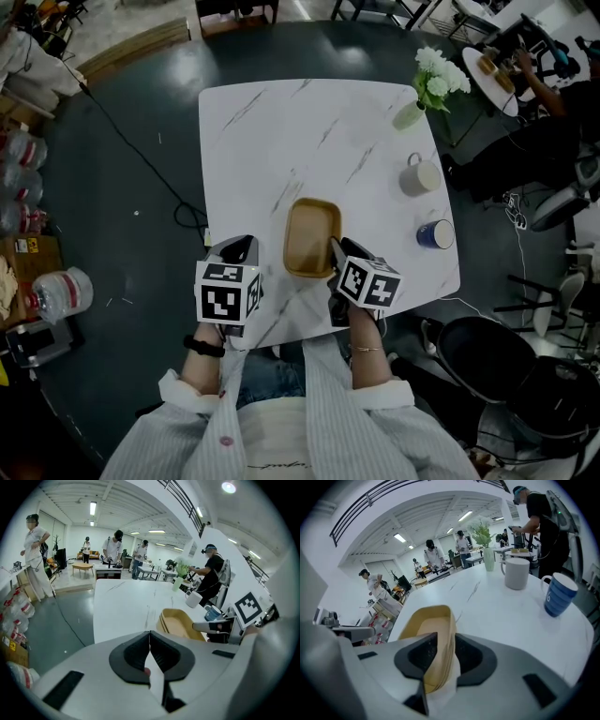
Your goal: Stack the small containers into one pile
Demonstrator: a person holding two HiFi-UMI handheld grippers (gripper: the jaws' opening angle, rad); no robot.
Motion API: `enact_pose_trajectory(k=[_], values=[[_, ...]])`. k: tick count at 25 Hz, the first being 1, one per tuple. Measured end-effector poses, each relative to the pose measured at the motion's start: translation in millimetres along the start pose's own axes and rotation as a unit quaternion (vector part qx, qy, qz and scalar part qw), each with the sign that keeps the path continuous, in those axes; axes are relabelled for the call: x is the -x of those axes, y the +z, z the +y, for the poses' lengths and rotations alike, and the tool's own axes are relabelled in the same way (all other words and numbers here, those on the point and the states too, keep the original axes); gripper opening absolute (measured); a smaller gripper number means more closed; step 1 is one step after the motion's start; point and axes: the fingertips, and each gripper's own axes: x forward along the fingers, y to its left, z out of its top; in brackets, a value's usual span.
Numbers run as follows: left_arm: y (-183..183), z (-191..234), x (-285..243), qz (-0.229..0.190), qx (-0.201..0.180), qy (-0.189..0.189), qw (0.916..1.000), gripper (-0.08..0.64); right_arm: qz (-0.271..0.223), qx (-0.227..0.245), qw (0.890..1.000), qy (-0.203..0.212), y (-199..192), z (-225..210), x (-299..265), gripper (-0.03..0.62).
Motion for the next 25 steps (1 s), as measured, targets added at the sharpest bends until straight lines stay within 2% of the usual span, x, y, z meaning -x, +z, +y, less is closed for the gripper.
enact_pose_trajectory(k=[8, 11, 19, 25], values=[[-0.2, -6.5, 4.7, -0.010, 0.005, 0.009, 0.9999, 0.018, 0.016, 0.006, 1.000, 0.016, -9.2, -2.3, 1.6, 0.121], [10.7, -15.6, -0.3, -0.017, 0.008, 0.014, 0.9997, 0.018, 0.019, 0.010, 0.999, 0.032, 1.9, -7.9, 2.9, 0.121], [34.6, -36.9, 9.3, -0.051, 0.017, 0.018, 0.9984, 0.018, -0.004, 0.035, 0.994, 0.108, 44.4, 15.2, 21.0, 0.121], [62.2, -52.3, 33.6, -0.103, 0.037, 0.001, 0.9939, 0.018, -0.037, 0.071, 0.981, 0.179, 79.2, 55.1, 45.0, 0.112]])
